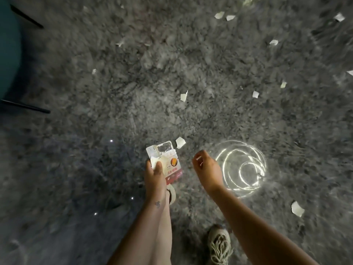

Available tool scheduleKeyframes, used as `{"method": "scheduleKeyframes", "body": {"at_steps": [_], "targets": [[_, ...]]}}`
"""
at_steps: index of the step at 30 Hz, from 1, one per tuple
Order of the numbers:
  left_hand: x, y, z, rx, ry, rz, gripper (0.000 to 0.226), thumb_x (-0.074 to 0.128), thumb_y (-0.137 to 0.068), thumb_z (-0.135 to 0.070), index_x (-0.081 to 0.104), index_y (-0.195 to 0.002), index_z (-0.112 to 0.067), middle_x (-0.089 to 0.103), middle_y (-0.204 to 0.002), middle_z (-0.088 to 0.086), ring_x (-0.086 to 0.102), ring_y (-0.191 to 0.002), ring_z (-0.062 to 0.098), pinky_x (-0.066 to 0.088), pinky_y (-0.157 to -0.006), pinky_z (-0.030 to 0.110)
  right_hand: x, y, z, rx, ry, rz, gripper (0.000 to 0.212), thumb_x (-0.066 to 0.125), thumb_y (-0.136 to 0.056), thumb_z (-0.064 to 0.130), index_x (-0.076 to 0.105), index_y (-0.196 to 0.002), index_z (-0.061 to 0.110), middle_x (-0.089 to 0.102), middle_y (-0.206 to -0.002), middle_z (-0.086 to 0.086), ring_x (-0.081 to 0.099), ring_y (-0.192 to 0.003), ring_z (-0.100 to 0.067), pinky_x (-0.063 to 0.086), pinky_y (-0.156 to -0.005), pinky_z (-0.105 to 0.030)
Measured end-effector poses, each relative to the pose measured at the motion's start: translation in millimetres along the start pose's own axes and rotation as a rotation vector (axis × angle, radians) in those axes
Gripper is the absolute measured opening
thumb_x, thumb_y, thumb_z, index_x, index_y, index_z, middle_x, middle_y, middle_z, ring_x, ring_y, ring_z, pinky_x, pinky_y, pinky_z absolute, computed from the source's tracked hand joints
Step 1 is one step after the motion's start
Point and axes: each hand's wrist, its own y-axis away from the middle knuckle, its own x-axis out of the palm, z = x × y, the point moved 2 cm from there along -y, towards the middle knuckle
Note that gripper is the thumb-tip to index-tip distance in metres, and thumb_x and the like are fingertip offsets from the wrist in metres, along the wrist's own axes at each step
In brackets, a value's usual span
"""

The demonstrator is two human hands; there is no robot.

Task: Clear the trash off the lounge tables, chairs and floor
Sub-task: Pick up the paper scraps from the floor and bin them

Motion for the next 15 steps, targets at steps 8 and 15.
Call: {"method": "scheduleKeyframes", "body": {"at_steps": [8, 15], "targets": [[-3.0, -145.4, -47.5, -0.074, 0.068, -0.004, 0.017, 0.038, -0.096, -0.001, 0.046, -0.107, -0.01, 0.058, -0.102, 0.01, 0.063, -0.081, 0.027, 0.058, -0.056, 0.04, 58.9, -131.8, 17.8, 0.125, 0.14, 0.016, 0.024, 0.061, -0.087, 0.023, 0.056, -0.108, 0.011, 0.067, -0.102, -0.009, 0.062, -0.092, -0.029, 0.045, -0.072, -0.032], [13.4, -234.8, 1.6, -0.053, -0.128, -0.018, 0.017, 0.042, -0.094, -0.006, 0.052, -0.107, -0.009, 0.061, -0.112, 0.02, 0.062, -0.096, 0.034, 0.053, -0.081, 0.052, 127.9, -208.2, -23.2, 0.15, 0.293, 0.062, 0.029, 0.065, -0.084, 0.024, 0.055, -0.11, 0.016, 0.064, -0.11, -0.001, 0.055, -0.106, -0.023, 0.036, -0.085, -0.032]]}}
